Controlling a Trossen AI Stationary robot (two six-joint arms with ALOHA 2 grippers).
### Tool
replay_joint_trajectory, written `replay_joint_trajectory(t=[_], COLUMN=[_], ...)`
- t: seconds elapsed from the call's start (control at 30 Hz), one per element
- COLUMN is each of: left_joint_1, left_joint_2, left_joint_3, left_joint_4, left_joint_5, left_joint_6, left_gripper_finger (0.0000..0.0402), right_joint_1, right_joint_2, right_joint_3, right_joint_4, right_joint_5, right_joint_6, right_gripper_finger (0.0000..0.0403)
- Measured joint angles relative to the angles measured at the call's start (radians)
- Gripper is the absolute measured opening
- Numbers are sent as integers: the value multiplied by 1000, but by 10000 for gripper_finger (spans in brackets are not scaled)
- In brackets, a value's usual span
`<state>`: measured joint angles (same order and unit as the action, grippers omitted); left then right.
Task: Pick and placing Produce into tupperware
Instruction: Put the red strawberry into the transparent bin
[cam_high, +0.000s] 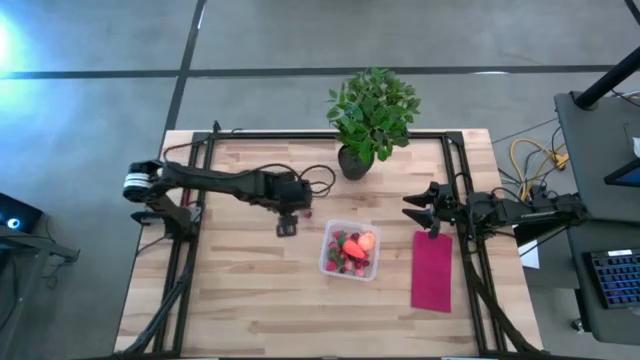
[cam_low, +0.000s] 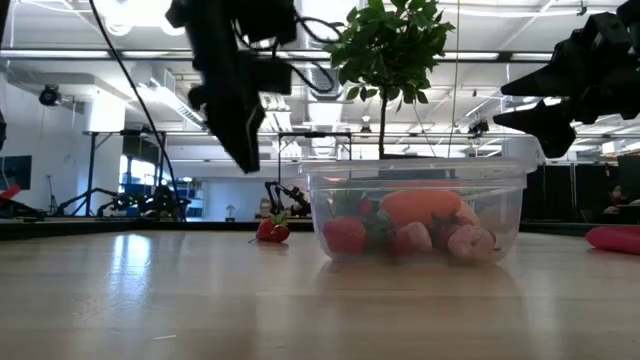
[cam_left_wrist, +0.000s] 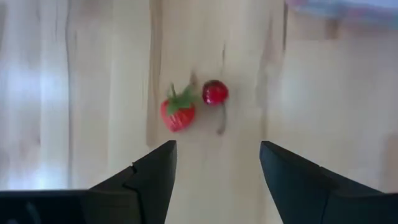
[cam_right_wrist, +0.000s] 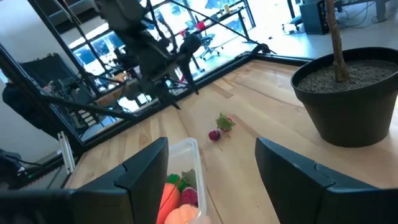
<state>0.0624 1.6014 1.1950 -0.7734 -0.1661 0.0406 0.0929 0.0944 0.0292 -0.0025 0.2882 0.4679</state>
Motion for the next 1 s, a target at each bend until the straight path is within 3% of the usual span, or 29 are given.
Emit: replay_joint_trajectory(t=[0.17, 0.5, 0.7, 1.0], left_joint_1=[89, 228, 239, 240], left_joint_2=[-1, 11, 74, 147], left_joint_3=[-107, -189, -183, -180], left_joint_4=[158, 337, 382, 397], left_joint_5=[48, 234, 253, 254], left_joint_6=[171, 322, 412, 419], left_gripper_finger=[217, 217, 217, 217], right_joint_1=[0, 0, 0, 0], right_joint_2=[-1, 0, 0, -1], right_joint_3=[0, 0, 0, 0], right_joint_4=[-1, 0, 0, 0], right_joint_5=[0, 0, 0, 0], right_joint_6=[0, 0, 0, 0], right_gripper_finger=[233, 233, 233, 233])
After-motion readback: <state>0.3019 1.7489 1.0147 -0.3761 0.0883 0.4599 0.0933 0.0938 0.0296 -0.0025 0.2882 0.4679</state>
